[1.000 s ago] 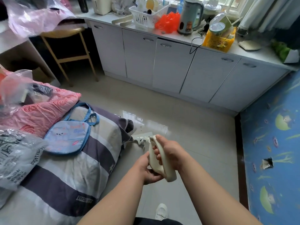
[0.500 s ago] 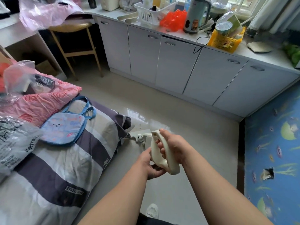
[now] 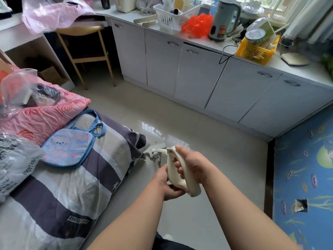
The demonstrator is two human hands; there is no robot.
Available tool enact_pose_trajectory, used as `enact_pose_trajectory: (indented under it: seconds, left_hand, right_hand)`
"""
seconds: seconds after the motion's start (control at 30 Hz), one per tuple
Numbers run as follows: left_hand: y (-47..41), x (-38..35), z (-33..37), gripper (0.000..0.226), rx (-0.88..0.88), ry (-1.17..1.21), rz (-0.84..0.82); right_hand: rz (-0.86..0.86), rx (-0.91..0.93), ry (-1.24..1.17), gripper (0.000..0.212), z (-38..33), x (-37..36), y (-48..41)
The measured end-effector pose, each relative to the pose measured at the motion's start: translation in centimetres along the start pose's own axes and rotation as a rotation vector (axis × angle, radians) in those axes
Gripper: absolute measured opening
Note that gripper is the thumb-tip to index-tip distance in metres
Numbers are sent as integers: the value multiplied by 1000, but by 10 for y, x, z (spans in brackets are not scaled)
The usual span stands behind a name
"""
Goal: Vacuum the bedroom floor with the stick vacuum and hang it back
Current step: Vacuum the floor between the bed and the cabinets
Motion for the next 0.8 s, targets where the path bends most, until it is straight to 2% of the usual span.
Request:
enact_pose_trajectory:
  seconds: [0.3,0.53,0.7,0.8]
  left_hand:
    - [-11,-19,28,24,31,-27,-31]
    - [-28,-32,35,30,0,-12,-37]
    - [-46,-45,36,38,-17,58,-7]
    - [-53,-61,34,34,-41,81,-2]
  right_hand:
    - [-5,-32,20,45,-36,0,-1]
    - [-28,-36,22,45,-58,9,-7]
    - [-45,-38,101,46,-70,20,-14]
    - [-54,-27,151,45,-83,34,-19]
Point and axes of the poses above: each hand's wrist, its own y-axis away from the middle knuckle, its own x-axis out of the back of the hand, z = x × y, the point moved 1 cm from there along -y, towards the middle knuckle, and after that the axes turned 10 degrees about -x, right-handed, at the moved point
